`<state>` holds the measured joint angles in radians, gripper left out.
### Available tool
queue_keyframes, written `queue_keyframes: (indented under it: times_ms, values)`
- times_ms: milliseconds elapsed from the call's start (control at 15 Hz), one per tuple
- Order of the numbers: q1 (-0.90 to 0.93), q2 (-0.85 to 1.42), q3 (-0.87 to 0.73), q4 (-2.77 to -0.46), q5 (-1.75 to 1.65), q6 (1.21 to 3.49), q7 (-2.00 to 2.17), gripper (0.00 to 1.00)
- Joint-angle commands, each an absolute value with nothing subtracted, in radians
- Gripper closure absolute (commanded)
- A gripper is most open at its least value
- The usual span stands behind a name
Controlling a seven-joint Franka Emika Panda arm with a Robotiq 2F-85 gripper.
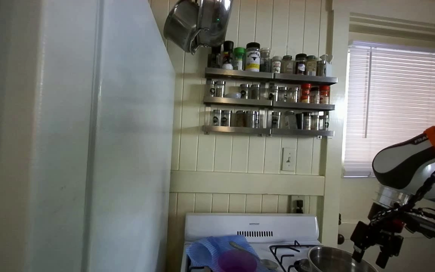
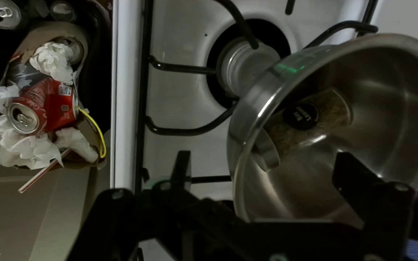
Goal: Move the silver bowl backwards.
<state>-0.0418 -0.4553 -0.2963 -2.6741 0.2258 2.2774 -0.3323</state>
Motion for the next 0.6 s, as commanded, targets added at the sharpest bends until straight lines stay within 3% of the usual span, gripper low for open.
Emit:
queue_keyframes:
  times_ms: [0,67,533]
  values:
    - [-0.036,-0.402,-0.295,-2.666,0.274,2.322,-0.362,0.21]
    - [-0.036,-0.394,-0.294,-2.665,0.277,2.329,-0.363,0.34]
    - [-0.048,-0.364,-0.269,-2.66,0.259,2.359,-0.341,0.89]
